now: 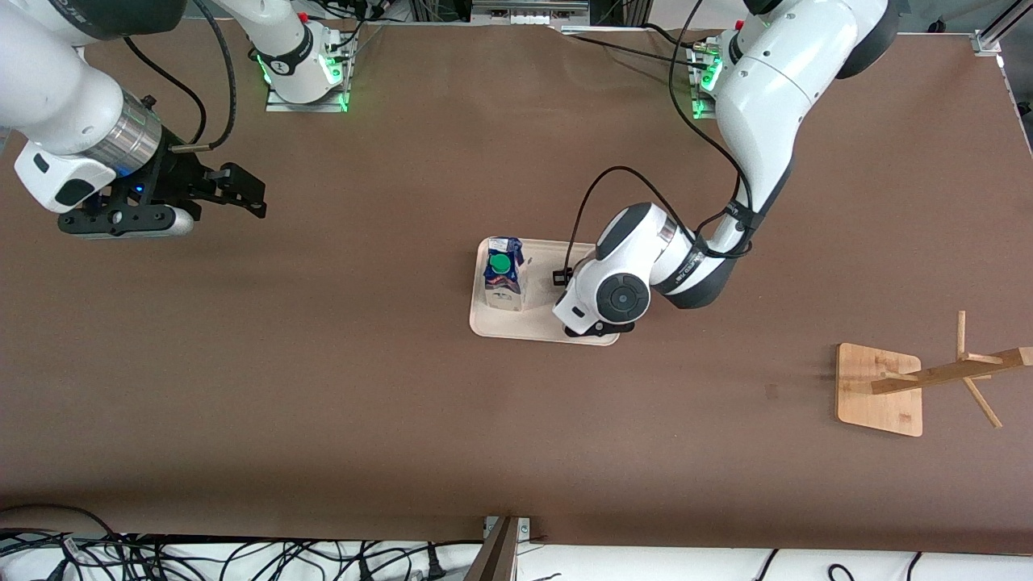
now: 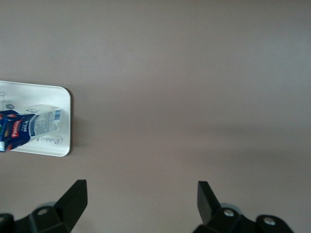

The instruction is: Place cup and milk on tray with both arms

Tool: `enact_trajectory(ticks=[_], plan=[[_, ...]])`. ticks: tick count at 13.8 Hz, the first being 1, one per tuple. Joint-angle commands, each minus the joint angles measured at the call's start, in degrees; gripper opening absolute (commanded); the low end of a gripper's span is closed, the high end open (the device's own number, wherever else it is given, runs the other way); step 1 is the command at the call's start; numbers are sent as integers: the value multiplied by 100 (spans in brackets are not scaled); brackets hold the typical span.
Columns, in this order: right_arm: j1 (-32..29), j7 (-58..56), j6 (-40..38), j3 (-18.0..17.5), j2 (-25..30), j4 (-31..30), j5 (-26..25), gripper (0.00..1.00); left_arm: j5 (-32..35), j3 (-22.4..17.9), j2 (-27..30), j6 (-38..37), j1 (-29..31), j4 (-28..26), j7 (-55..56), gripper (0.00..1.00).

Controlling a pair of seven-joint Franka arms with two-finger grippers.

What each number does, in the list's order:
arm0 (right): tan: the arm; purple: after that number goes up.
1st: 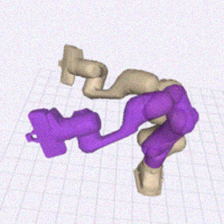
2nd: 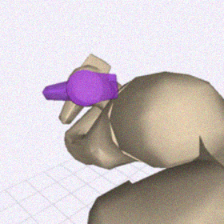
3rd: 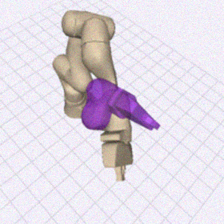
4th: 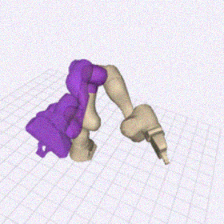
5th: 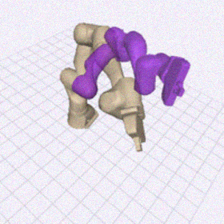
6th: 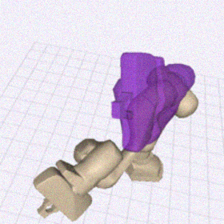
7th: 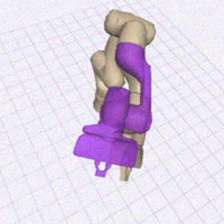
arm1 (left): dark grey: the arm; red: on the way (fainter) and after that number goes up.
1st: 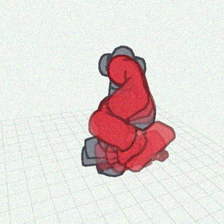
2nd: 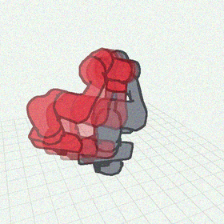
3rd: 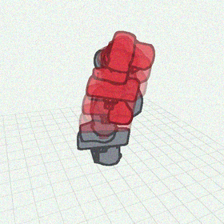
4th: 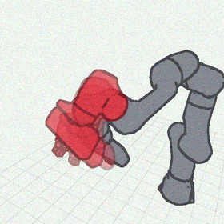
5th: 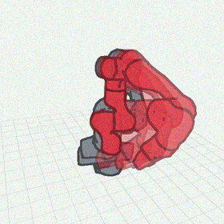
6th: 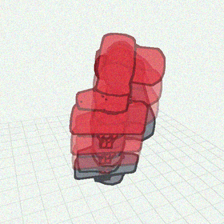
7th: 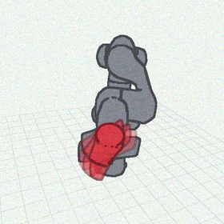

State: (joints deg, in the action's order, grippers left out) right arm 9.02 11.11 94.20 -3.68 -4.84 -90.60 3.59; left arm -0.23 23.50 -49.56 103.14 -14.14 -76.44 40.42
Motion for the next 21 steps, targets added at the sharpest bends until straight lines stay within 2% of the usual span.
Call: enact_trajectory(ticks=[1, 4, 6, 9, 12, 14, 16, 18, 19, 21], plan=[[-49, -327, 55, 42, 106, -133, -235, 100, -12, -39, 34, -93, -36, 156, 54, 100], [-93, -521, 11, 156, 115, -133, -245, 100, 32, -21, 533, -442, 270, 173, -7, 100], [-93, -583, 11, 218, 124, -124, -253, 100, 32, -21, 1113, -865, 586, 173, -567, 100], [-102, -583, -33, 236, 106, -46, -271, 100, 75, -65, 1799, -1085, 1105, 156, -1202, 100], [-120, -566, -16, 236, 45, 69, -315, 100, 838, -4, 2344, -1139, 1518, 173, -1726, 100], [-120, -583, -42, 236, 45, 226, -324, 100, 893, -83, 2669, -1156, 1633, 165, -2440, 100], [-111, -574, -33, 236, 36, 315, -385, 100, 911, -100, 2933, -1558, 1844, 173, -2661, 100], [-76, -601, -59, 218, 1, 315, -761, 100, 868, -538, 3565, -1526, 1801, -219, -3187, 100], [-41, -601, -129, 192, -17, 306, -824, 100, 754, -749, 4020, -1325, 1792, -622, -3607, 100], [12, -549, -218, 166, -69, 306, -834, 100, 325, -1328, 5013, -449, 1653, -1851, -3980, 100]])
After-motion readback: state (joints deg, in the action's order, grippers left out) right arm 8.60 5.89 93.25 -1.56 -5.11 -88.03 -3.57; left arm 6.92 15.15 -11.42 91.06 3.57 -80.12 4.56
